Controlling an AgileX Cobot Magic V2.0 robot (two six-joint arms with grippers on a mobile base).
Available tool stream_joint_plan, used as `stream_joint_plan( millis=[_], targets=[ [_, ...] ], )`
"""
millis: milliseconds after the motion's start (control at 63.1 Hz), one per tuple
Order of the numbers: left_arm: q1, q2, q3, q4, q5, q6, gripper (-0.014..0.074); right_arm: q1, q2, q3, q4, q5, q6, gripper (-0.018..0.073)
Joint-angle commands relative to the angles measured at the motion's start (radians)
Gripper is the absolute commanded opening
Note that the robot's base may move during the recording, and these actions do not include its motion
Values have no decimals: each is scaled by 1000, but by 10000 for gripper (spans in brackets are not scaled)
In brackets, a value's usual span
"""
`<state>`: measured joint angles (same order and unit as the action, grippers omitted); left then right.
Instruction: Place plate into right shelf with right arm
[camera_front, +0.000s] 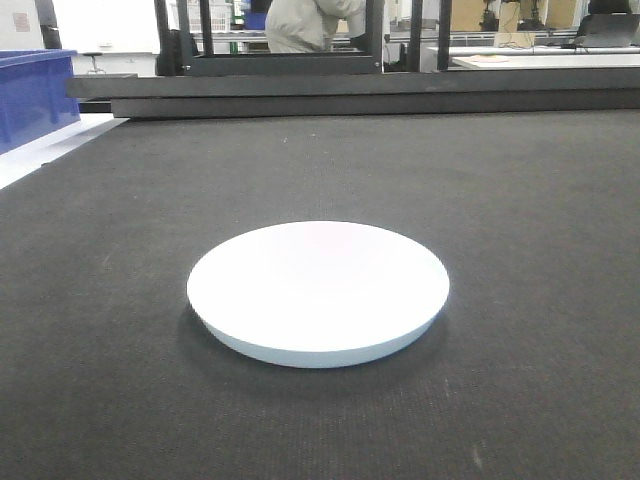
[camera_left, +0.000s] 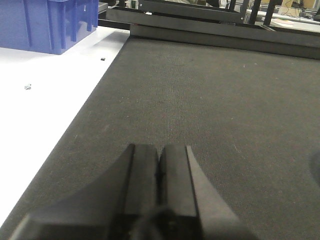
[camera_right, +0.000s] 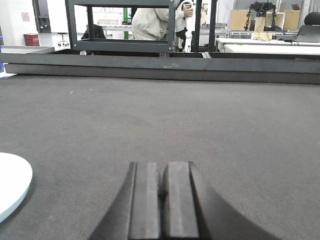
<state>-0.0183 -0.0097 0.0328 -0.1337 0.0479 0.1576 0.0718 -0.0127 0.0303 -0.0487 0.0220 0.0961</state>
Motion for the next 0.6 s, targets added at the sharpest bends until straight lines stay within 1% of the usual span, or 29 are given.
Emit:
stream_joint_plan(
  millis=[0, 586],
  targets=[
    [-2, -10, 10, -8, -90, -7, -128, -6, -16, -16, -9, -89, -2, 64],
    [-2, -10, 10, -8, -90, -7, -128, -6, -16, -16, -9, -89, -2, 64]
  ],
)
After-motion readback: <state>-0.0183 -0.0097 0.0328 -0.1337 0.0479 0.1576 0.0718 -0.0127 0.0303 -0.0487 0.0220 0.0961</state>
